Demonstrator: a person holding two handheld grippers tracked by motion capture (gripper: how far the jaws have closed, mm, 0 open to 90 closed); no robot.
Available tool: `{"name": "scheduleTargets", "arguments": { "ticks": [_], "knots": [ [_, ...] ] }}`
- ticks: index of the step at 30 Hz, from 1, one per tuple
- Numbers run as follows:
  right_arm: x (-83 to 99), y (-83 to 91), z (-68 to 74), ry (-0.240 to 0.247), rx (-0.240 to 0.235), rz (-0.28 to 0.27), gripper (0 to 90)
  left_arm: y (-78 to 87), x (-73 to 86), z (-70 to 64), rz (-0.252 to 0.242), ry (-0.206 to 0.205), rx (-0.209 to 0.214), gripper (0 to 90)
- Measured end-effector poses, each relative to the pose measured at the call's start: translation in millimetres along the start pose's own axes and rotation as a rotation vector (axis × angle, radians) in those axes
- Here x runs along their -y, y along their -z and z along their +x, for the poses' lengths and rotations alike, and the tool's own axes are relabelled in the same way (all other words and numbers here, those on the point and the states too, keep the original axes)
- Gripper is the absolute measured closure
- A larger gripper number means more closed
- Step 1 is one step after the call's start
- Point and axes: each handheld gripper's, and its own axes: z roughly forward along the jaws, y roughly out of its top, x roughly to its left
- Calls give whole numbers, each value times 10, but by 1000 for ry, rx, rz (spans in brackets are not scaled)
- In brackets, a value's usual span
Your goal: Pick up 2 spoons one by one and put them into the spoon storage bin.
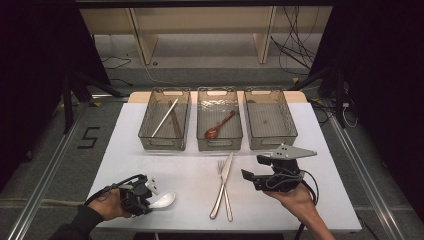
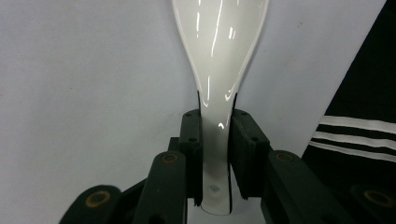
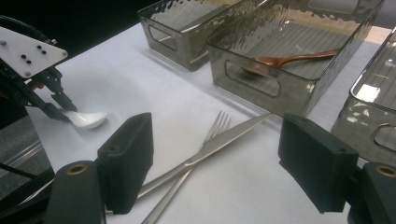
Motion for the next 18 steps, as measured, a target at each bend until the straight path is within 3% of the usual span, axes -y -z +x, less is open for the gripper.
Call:
{"name": "scheduleTargets", "arguments": {
  "ticks": [12, 18],
  "knots": [
    [0, -1, -3, -1, 0, 0, 276, 23, -19, 26, -33, 95, -14, 762],
    [1, -1, -6, -1, 1, 0, 276, 30, 0, 63, -61, 148, 3, 764]
  ]
}}
